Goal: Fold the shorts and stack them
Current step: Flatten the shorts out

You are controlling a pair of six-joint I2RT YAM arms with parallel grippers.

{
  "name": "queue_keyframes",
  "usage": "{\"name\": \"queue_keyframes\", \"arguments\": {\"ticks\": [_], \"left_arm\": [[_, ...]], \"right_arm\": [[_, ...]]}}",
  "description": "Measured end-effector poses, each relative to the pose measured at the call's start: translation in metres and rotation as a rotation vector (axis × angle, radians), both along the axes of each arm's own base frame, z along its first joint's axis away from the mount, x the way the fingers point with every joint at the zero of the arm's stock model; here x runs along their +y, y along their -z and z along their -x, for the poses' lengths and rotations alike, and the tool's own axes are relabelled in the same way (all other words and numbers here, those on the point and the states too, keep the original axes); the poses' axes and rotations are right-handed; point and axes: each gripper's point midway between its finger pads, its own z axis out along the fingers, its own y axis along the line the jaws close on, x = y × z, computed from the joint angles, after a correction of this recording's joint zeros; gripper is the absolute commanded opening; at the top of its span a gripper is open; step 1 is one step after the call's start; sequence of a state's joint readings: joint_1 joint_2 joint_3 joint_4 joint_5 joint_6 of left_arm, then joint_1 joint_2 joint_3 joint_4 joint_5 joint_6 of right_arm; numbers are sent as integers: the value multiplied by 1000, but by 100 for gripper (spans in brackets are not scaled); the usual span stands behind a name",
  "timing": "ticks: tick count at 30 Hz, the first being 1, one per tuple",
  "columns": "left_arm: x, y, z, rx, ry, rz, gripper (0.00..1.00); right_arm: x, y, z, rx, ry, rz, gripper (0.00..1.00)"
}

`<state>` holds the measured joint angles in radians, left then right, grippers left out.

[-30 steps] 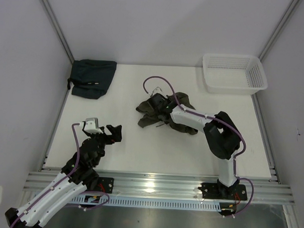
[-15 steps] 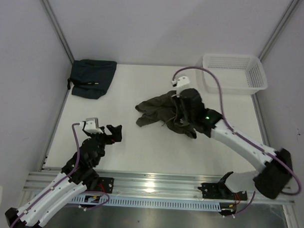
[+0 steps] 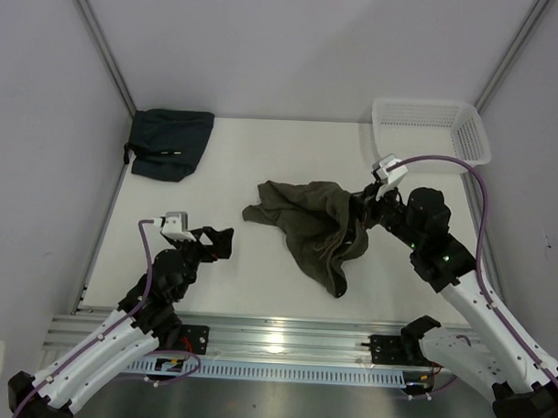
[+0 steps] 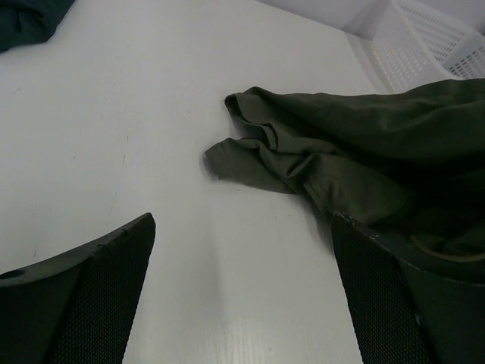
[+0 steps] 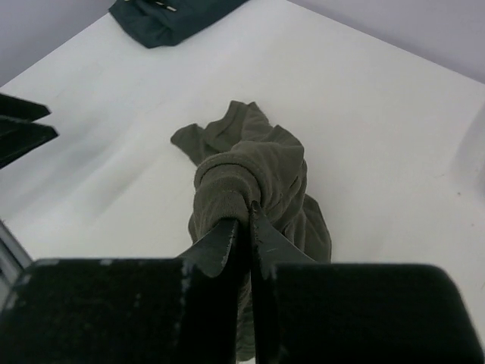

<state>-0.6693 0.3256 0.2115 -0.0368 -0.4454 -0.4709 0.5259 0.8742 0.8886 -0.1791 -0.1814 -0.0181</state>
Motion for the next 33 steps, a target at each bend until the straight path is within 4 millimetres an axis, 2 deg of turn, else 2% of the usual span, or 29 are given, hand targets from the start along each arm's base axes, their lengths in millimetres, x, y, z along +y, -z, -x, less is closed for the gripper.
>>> {"name": "queue_keyframes", "arguments": {"ticks": [4,6,9,12,15,17,20,23,28,33], "left_arm": [[-8,-4,-6,-1,12,3,99],[-17,-11,-11,-18,39,6,99],[-35,-20,-19,-52,112,-7,99],[-67,-26,-25,-118,275,-61,99],[-106,-17,-31,-144,467,-173,99],[-129,-2,-40,-131,579,-254,99],[-152,10,-45,-153,698,-318,99],[-166,10,-42,-217,794,-355,100],[-188,-7,-48,-343,906,-426,99],[-195,-11,-56,-440,925,-500,99]], "right_arm": [[0,-6,17,-8,-46,-26,7],[2,-9,22,-13,-68,-40,6],[4,-3,27,1,-88,-41,3],[4,11,28,39,-91,-30,1],[5,15,31,56,-101,-26,0],[6,15,34,59,-119,-28,0],[7,16,40,68,-139,-27,0],[6,17,46,77,-153,-21,0],[7,10,55,90,-186,-20,0],[10,1,65,89,-236,-23,0]]}}
